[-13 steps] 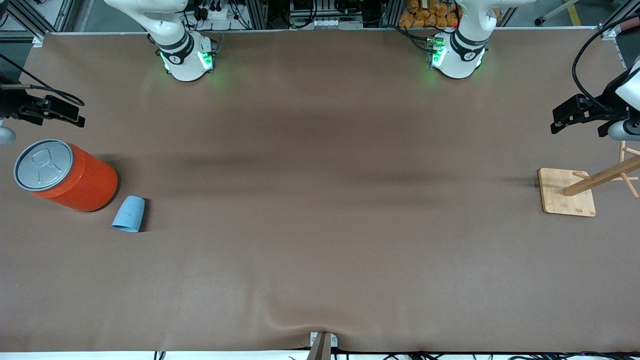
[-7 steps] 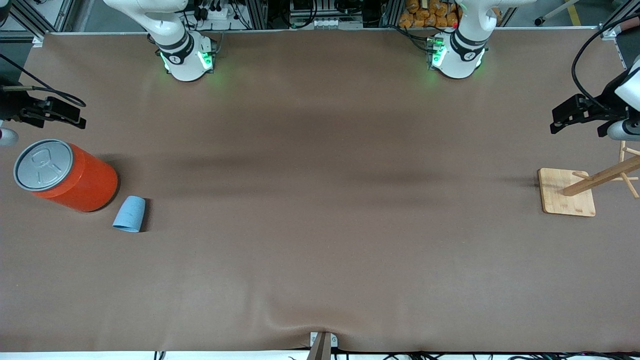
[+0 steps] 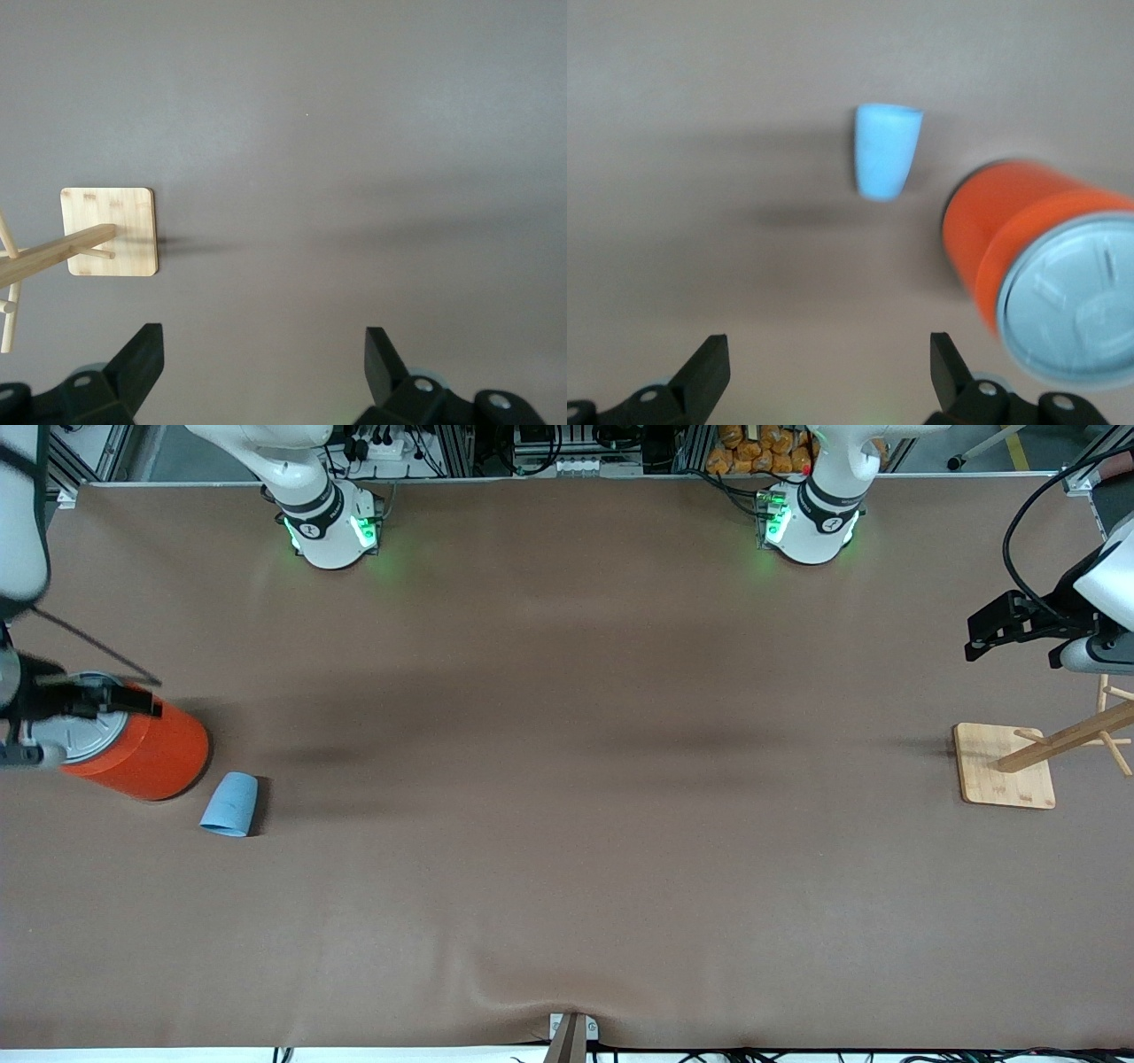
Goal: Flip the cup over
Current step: 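Reach the right gripper down to the blue cup and grasp it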
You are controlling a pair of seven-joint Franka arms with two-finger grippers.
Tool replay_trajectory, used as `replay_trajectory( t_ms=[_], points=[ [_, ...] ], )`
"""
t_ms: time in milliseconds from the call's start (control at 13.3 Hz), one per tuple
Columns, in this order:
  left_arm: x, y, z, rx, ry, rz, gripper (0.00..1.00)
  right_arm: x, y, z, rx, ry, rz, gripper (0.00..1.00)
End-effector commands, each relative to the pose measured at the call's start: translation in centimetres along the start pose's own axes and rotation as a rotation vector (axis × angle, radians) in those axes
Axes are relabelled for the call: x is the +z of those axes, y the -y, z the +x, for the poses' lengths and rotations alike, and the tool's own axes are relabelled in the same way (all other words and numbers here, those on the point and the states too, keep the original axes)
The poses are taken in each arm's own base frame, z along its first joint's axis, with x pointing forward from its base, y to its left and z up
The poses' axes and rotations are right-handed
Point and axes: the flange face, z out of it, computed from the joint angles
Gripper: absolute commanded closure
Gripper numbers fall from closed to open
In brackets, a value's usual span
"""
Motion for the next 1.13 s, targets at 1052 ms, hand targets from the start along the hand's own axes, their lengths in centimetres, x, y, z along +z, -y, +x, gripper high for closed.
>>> replay_trajectory(
  t_ms=[1052],
  points=[
    [1.5, 0.9, 1.1, 0.007, 0.039, -0.001, 0.00, 25.0, -3.5, 10.4, -0.001, 0.018, 0.040, 0.00]
  ],
)
